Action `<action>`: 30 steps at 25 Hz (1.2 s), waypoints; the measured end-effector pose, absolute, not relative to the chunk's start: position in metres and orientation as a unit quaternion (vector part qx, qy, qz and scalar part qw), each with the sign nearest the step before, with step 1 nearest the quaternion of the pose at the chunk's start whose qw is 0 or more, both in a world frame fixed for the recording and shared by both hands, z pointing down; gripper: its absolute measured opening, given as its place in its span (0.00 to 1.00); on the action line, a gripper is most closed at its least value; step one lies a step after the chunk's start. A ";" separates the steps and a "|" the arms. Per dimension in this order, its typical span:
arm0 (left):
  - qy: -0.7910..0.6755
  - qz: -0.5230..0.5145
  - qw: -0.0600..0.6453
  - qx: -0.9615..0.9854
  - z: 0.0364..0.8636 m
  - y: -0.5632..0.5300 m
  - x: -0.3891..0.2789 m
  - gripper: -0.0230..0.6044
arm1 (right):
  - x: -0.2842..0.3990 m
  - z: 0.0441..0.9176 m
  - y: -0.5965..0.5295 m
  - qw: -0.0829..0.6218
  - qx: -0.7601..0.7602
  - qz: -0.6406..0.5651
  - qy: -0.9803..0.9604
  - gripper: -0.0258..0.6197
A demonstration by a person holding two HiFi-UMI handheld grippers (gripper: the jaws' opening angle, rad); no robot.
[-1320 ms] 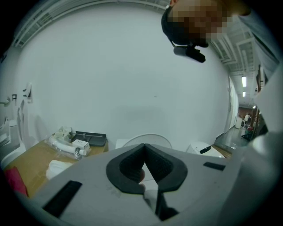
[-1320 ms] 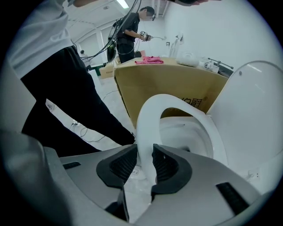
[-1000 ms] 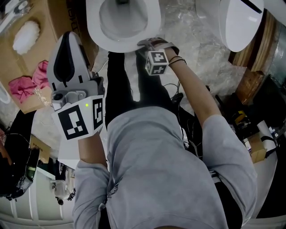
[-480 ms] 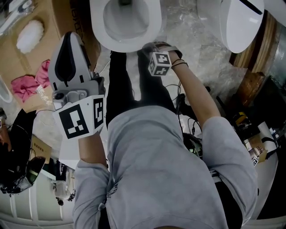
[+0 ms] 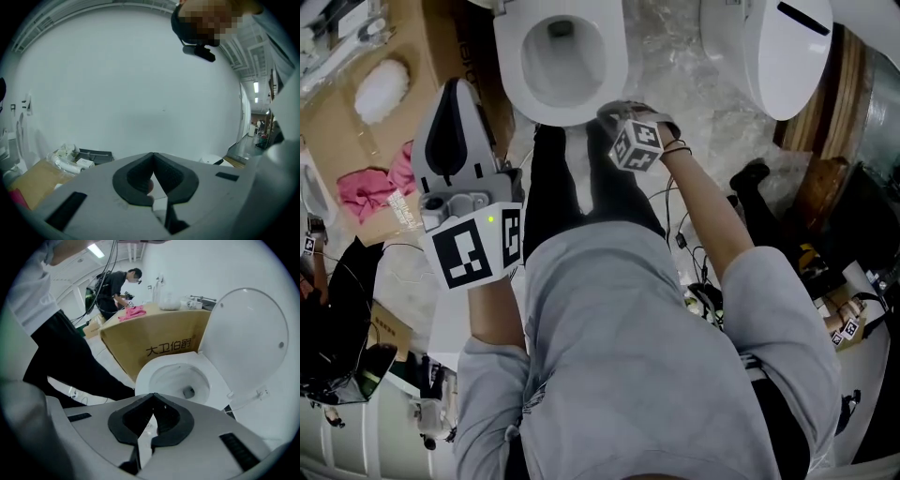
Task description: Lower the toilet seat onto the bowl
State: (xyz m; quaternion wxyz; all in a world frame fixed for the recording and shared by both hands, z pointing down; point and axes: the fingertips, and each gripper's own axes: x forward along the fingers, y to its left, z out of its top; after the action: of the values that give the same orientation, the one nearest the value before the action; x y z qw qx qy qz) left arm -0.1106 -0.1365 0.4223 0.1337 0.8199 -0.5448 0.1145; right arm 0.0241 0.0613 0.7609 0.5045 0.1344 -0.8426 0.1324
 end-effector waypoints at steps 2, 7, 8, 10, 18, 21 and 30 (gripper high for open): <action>-0.545 0.111 0.130 0.821 0.413 -0.138 -0.109 0.04 | 0.024 0.744 0.046 0.484 0.170 0.147 -0.846 0.04; -0.549 0.102 0.120 0.821 0.389 -0.145 -0.110 0.04 | 0.022 0.699 0.004 0.427 0.245 0.172 -0.854 0.04; -0.550 0.100 0.118 0.821 0.385 -0.146 -0.109 0.04 | 0.022 0.689 -0.004 0.415 0.256 0.173 -0.856 0.04; -0.552 0.096 0.114 0.820 0.376 -0.149 -0.108 0.04 | 0.022 0.668 -0.022 0.393 0.276 0.170 -0.860 0.04; -0.550 0.085 0.099 0.825 0.340 -0.156 -0.100 0.04 | 0.023 0.585 -0.077 0.314 0.335 0.144 -0.877 0.04; -0.547 0.080 0.094 0.828 0.328 -0.157 -0.096 0.04 | 0.024 0.557 -0.093 0.276 0.362 0.151 -0.878 0.04; -0.534 0.064 0.077 0.839 0.298 -0.158 -0.092 0.04 | 0.021 0.464 -0.125 0.186 0.411 0.132 -0.882 0.04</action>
State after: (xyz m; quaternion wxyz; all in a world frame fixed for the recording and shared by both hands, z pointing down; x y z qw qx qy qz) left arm -0.0919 -0.1585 0.2978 0.0768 0.8394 -0.5342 0.0640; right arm 0.0207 -0.1255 0.4636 0.1859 0.4114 -0.8825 0.1322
